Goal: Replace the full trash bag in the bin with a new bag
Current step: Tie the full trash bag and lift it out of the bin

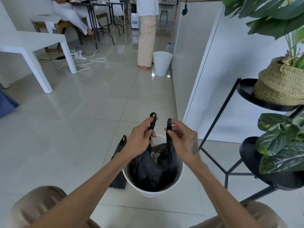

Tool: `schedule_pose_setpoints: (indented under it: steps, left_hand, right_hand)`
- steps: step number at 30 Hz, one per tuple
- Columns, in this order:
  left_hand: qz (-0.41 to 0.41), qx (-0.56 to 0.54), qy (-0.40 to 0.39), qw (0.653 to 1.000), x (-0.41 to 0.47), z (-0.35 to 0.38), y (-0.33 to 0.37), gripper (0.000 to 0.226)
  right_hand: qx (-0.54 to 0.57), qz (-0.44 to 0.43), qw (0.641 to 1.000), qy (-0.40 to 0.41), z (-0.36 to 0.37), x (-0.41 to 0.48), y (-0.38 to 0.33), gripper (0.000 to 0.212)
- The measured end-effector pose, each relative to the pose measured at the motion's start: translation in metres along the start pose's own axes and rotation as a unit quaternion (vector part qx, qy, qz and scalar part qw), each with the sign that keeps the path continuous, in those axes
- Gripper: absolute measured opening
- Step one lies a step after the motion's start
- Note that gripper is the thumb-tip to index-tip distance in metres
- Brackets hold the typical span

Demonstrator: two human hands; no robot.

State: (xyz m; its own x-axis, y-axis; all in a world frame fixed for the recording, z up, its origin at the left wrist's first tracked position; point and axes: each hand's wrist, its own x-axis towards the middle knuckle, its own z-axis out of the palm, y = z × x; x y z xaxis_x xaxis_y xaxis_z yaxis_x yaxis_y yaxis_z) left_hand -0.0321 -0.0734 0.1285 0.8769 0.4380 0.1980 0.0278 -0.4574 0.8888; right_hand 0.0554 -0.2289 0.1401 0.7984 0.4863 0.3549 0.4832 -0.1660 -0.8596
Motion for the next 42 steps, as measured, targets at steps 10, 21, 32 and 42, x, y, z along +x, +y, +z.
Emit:
schedule_pose_setpoints:
  steps: [10,21,32,42]
  left_hand:
    - [-0.056,-0.008,-0.027,0.998,-0.004,0.004,-0.009,0.019]
    - [-0.046,-0.024,-0.052,0.997,0.003,0.005,-0.01,0.028]
    - [-0.043,-0.087,-0.111,0.989,-0.004,-0.006,-0.013,0.02]
    - [0.139,0.289,0.054,0.946,-0.027,0.019,-0.049,0.044]
  right_hand:
    - [0.06,0.084,0.995,-0.013,0.002,-0.016,0.007,0.041]
    - [-0.186,-0.279,0.942,-0.018,0.01,0.001,0.026,0.012]
    - [-0.038,-0.081,0.996,0.022,0.019,0.008,0.032,0.018]
    - [0.071,0.321,0.934,-0.14,0.016,0.011,0.024,0.021]
